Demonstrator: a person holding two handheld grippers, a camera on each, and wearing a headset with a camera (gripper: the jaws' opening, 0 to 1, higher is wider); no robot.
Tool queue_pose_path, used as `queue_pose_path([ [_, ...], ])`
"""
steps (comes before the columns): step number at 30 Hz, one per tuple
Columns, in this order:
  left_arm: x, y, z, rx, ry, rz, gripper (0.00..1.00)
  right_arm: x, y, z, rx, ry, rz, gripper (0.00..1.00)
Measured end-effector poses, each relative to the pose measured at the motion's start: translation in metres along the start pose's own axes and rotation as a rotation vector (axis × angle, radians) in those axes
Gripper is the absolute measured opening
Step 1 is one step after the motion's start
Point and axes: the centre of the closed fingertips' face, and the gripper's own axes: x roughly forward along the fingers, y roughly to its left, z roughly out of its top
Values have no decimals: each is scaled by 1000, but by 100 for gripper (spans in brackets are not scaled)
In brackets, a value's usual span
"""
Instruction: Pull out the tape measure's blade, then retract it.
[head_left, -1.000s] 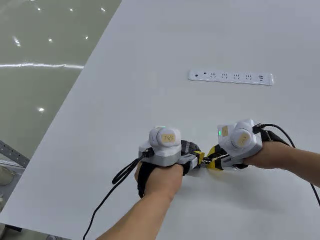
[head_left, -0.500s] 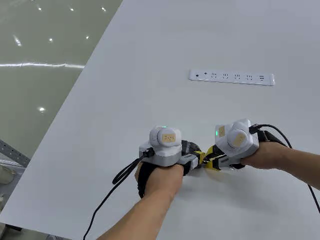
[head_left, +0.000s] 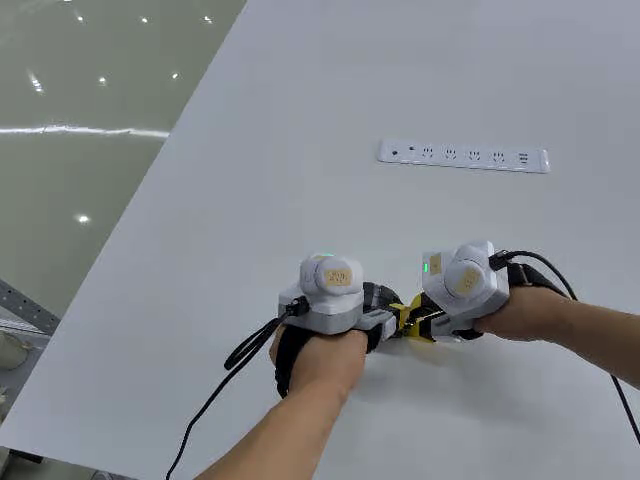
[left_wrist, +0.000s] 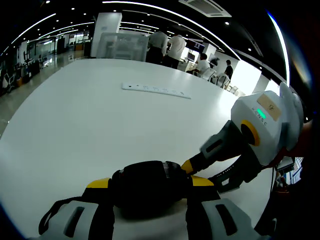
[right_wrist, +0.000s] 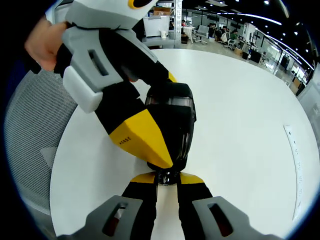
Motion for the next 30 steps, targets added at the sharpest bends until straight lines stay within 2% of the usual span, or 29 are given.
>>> queue_pose_path([
  [10, 0, 0, 0, 2, -1, 3, 54, 0, 0, -1, 23, 28, -17, 11],
  [30, 0, 0, 0, -3, 5, 9, 58, 0, 1, -1, -17, 33, -33, 13],
])
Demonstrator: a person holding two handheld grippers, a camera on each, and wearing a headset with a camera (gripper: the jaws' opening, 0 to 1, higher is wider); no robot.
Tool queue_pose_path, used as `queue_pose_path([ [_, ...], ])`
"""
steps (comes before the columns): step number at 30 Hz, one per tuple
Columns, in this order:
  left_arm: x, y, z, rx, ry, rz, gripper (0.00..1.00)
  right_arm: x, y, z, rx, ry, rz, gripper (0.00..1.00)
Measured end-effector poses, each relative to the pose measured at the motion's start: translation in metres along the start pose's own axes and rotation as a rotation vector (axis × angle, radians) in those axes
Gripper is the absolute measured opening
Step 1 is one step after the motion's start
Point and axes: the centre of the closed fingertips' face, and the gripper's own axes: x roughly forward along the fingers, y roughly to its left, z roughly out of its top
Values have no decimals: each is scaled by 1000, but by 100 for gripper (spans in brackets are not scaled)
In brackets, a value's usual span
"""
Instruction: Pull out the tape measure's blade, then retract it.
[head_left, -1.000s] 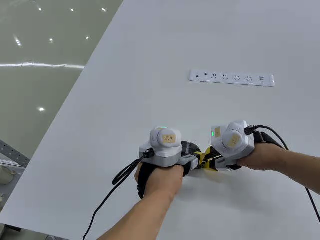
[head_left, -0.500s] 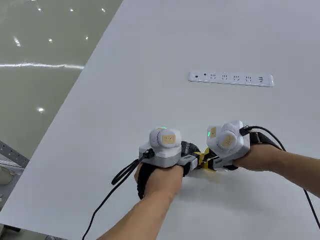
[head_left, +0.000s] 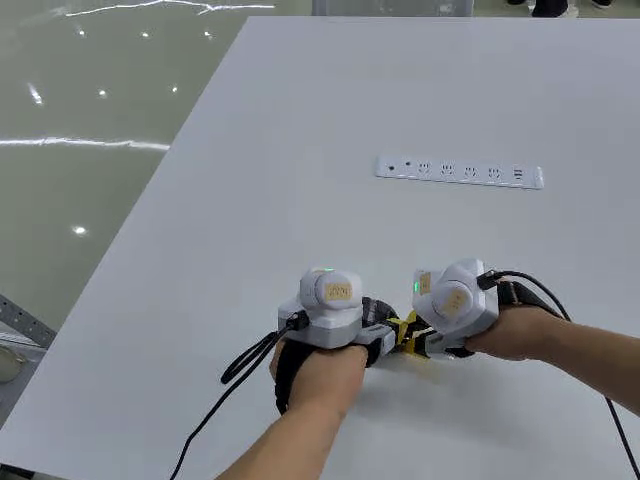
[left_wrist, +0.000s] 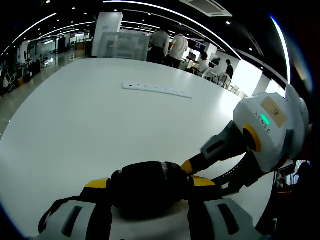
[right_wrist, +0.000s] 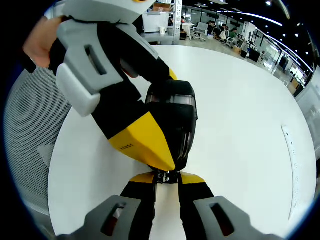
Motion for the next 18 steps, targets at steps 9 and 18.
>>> queue_pose_path([
  [9, -2, -2, 5, 83, -26, -14, 58, -1, -2, -2, 26, -4, -17, 17],
  [18, -3, -3, -4, 79, 14, -49, 65, -6, 4, -8, 111, -23, -29, 27],
])
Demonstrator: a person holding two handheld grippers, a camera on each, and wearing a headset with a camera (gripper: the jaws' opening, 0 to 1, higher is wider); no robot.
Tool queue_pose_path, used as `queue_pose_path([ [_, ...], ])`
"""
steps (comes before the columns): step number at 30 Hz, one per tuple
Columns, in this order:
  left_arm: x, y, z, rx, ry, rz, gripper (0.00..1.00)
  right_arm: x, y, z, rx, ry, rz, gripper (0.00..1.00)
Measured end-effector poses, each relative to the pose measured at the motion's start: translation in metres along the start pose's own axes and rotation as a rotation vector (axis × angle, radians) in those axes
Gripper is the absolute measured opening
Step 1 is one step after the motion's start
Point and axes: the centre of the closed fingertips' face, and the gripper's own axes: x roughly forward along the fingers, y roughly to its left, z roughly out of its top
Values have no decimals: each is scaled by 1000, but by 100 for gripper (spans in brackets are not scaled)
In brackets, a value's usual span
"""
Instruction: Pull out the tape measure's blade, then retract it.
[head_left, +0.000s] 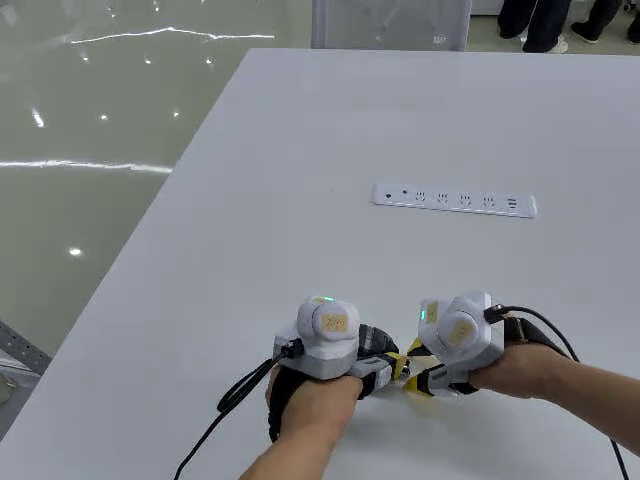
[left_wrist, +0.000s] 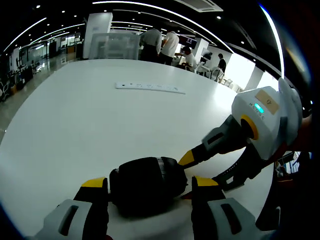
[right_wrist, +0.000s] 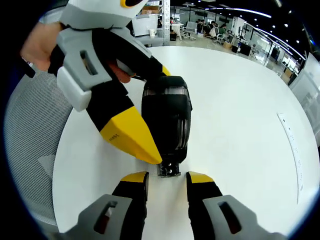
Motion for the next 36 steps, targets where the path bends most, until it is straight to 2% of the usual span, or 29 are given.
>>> queue_pose_path([
  [13, -11, 6, -4, 26, 0, -14, 76, -12, 5, 8, 144, -84, -52, 39],
  [19, -19, 5, -1, 56, -23, -32, 79, -20, 8, 9, 204, -110, -68, 46],
  [36, -45, 2, -1, 117, -43, -74, 88, -58, 21, 19, 366, -218, -139, 59],
])
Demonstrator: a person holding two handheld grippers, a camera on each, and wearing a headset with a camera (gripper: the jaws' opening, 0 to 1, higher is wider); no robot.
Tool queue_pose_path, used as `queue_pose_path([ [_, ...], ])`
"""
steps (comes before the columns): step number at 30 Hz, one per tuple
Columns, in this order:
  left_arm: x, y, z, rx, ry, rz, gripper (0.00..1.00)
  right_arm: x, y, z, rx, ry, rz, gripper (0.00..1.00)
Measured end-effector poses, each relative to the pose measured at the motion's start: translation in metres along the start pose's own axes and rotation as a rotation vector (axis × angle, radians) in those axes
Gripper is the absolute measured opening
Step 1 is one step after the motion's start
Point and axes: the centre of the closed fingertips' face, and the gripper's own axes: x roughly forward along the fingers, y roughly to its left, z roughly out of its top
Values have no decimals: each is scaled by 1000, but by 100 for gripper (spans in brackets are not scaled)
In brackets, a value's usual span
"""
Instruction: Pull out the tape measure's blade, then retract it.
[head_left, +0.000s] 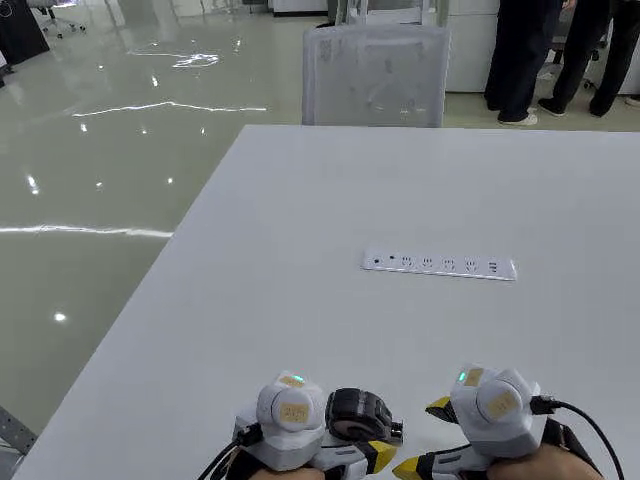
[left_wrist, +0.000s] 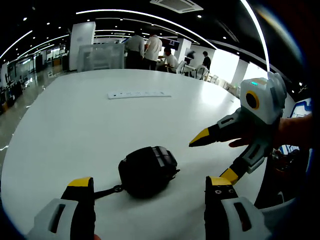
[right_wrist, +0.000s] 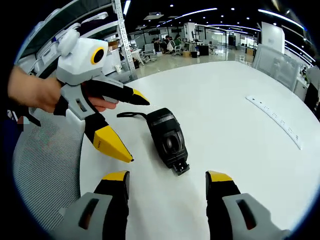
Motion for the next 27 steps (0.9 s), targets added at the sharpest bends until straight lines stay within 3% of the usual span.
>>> queue_pose_path([
  [6, -12, -1, 1, 23, -12, -4, 89, -18, 5, 4, 56, -45, -32, 63],
  [27, -51, 0, -8, 63, -21, -4, 92, -82, 17, 2, 137, -136, -159, 74],
])
